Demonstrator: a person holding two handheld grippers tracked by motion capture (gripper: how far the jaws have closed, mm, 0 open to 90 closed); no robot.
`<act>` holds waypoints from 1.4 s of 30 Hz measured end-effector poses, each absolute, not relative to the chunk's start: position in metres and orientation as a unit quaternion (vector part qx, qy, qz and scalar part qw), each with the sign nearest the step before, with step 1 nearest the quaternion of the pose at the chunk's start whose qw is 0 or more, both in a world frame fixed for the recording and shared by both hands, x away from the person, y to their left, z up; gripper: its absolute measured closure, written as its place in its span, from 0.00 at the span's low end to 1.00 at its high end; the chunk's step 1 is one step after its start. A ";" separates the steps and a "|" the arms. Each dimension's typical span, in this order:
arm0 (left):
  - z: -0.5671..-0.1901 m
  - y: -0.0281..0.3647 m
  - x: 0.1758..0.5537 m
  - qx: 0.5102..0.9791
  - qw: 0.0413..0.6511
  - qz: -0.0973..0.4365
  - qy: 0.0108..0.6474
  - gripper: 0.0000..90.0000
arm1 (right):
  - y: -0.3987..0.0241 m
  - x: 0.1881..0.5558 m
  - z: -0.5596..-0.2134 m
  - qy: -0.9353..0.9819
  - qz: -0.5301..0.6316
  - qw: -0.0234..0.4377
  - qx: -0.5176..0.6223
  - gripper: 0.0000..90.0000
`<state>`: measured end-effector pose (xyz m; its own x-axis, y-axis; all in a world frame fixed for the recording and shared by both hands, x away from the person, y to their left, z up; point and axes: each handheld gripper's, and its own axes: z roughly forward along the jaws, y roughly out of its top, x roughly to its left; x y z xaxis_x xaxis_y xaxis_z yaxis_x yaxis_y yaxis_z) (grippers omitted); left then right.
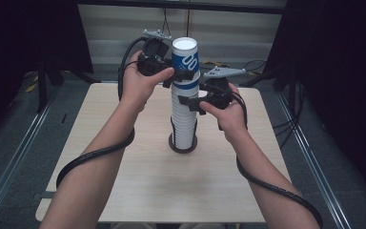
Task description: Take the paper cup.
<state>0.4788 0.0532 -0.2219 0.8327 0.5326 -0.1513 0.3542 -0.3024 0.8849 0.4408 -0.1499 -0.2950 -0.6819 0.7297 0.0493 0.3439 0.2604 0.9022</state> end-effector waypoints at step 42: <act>-0.191 0.057 0.475 0.791 0.532 0.101 0.284 0.27 | -0.152 0.435 -0.297 0.773 0.491 0.210 0.343 0.20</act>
